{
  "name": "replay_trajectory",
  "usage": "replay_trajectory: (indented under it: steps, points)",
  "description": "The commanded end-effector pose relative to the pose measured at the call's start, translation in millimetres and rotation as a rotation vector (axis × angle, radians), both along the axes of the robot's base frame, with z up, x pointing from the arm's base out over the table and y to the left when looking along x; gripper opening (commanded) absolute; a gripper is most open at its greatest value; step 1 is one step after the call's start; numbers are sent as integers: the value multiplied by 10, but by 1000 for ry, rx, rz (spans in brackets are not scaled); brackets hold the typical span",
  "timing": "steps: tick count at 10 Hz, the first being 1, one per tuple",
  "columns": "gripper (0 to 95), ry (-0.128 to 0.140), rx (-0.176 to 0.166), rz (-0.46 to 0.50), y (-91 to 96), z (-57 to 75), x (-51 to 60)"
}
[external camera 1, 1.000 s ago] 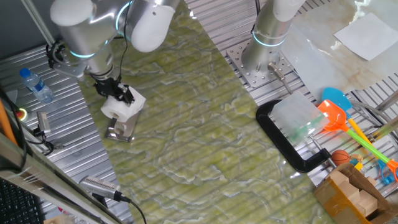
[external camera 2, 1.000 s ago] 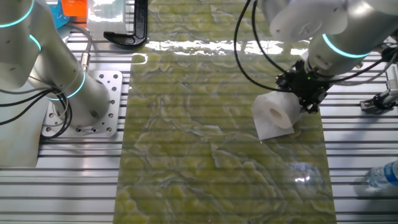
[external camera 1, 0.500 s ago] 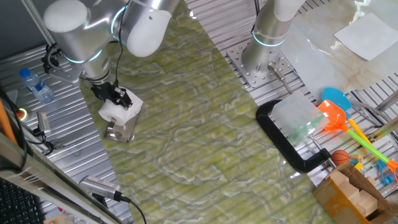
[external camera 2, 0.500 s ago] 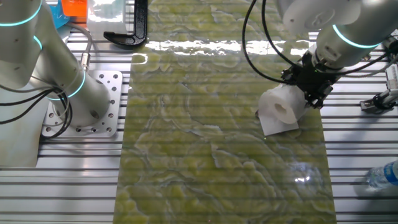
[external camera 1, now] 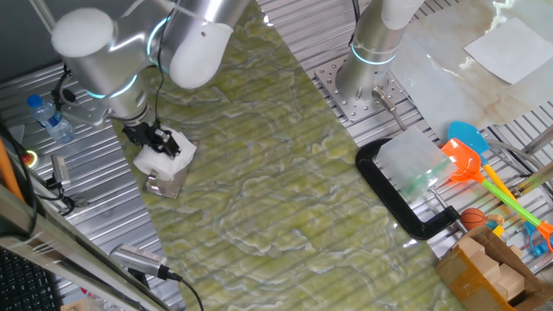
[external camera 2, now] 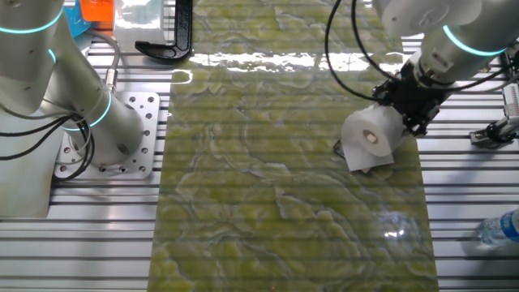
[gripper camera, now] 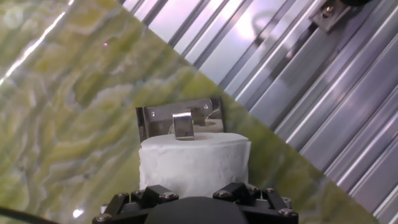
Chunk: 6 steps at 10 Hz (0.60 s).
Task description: Put the toilet paper on its holder
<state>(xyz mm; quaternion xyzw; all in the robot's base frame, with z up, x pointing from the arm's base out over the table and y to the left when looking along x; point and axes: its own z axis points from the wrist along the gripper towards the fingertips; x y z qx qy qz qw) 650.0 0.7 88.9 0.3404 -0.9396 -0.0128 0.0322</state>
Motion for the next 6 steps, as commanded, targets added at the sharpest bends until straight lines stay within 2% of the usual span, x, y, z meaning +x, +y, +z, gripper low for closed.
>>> replay_trajectory:
  steps: [1,6]
  points:
    - [0,0,-2,-5,32,5,13]
    - [0,0,-5,-12,87,34,57]
